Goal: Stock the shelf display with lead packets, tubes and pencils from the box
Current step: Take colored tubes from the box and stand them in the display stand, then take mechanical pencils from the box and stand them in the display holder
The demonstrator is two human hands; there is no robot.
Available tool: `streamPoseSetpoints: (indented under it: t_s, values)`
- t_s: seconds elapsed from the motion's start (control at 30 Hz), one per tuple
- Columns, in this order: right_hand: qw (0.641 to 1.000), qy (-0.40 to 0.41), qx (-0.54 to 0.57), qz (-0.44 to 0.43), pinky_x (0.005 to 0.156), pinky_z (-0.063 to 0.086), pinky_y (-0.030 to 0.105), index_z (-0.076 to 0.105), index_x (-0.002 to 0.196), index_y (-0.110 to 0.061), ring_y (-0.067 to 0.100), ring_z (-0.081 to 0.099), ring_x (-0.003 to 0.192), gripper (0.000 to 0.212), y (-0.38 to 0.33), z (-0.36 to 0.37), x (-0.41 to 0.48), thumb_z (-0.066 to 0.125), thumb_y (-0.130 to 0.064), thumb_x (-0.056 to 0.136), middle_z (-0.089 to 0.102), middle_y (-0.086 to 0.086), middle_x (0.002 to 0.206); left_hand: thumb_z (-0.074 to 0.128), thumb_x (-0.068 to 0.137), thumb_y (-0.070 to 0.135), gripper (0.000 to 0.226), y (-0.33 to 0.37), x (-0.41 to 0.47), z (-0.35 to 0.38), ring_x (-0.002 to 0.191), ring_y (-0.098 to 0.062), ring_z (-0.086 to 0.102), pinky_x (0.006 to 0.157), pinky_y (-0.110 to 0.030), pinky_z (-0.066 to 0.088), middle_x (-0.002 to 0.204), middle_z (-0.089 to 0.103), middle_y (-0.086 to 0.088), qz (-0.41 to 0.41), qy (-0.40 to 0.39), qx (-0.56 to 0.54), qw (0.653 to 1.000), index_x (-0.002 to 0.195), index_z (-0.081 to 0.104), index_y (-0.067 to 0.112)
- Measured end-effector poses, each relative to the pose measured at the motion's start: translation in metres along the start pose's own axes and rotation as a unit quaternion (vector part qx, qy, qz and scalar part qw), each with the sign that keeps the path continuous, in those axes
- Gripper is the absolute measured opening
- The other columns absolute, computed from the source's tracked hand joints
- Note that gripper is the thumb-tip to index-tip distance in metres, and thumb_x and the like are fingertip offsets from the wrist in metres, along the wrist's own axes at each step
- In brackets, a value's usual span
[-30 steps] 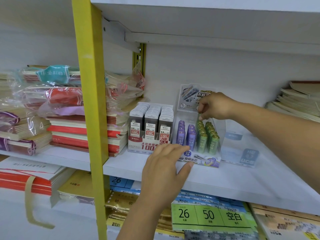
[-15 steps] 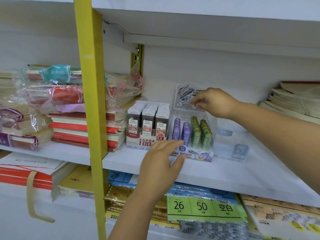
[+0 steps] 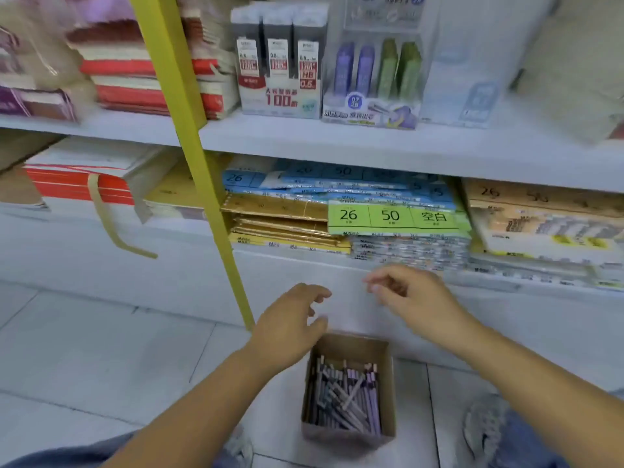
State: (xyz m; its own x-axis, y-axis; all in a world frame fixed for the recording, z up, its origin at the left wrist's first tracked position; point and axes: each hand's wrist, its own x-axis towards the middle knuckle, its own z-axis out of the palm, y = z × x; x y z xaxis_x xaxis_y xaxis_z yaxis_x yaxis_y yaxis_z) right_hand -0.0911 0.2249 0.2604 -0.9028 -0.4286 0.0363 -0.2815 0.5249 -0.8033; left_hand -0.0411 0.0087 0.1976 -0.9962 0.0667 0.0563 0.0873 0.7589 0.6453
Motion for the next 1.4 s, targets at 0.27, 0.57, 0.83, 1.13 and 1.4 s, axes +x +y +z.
streamPoseSetpoints:
  t_s: [0.27, 0.57, 0.83, 1.13, 1.4]
  values:
    - [0.942, -0.192, -0.01, 0.274, 0.085, 0.037, 0.018, 0.055, 0.128, -0.025, 0.016, 0.056, 0.115, 0.033, 0.154, 0.147, -0.011, 0.06, -0.027, 0.095, 0.06, 0.0, 0.122, 0.055, 0.099, 0.04, 0.07, -0.095, -0.06, 0.126, 0.13, -0.022, 0.051, 0.103, -0.028, 0.042, 0.156, 0.032, -0.007, -0.28, -0.182, -0.122, 0.935, 0.156, 0.021, 0.018]
    - [0.9, -0.144, -0.15, 0.384, 0.073, 0.047, 0.033, 0.045, 0.128, 0.0, 0.029, 0.063, 0.091, 0.043, 0.213, 0.209, -0.008, 0.054, -0.03, 0.098, 0.067, 0.017, 0.099, 0.056, 0.101, 0.027, 0.046, -0.128, -0.071, 0.146, 0.108, -0.009, 0.064, 0.081, -0.016, 0.05, 0.139, 0.057, 0.007, -0.337, -0.193, -0.246, 0.888, 0.146, 0.047, 0.025]
    - [0.906, -0.034, -0.031, 0.422, 0.063, 0.04, 0.024, 0.046, 0.101, -0.011, 0.021, 0.054, 0.086, 0.027, 0.229, 0.219, -0.012, 0.068, -0.008, 0.087, 0.053, 0.004, 0.089, 0.058, 0.099, 0.028, 0.035, -0.126, -0.073, 0.14, 0.099, 0.006, 0.063, 0.075, -0.013, 0.05, 0.127, 0.058, 0.023, -0.333, -0.189, -0.293, 0.876, 0.119, 0.049, 0.055]
    - [0.9, -0.156, -0.073, 0.4, 0.087, 0.047, 0.029, 0.054, 0.128, -0.009, 0.028, 0.058, 0.11, 0.047, 0.238, 0.214, -0.024, 0.066, -0.001, 0.084, 0.062, 0.013, 0.117, 0.058, 0.1, 0.027, 0.042, -0.127, -0.073, 0.137, 0.108, -0.003, 0.063, 0.09, -0.024, 0.05, 0.132, 0.058, 0.018, -0.346, -0.191, -0.301, 0.868, 0.14, 0.05, 0.035]
    - [0.907, -0.239, -0.168, 0.303, 0.1, 0.043, 0.038, 0.043, 0.129, -0.018, 0.026, 0.052, 0.115, 0.079, 0.244, 0.225, -0.019, 0.085, -0.04, 0.066, 0.056, 0.008, 0.124, 0.059, 0.099, 0.027, 0.043, -0.126, -0.073, 0.136, 0.11, -0.006, 0.063, 0.094, -0.03, 0.053, 0.133, 0.059, 0.014, -0.355, -0.185, -0.31, 0.862, 0.141, 0.051, 0.03]
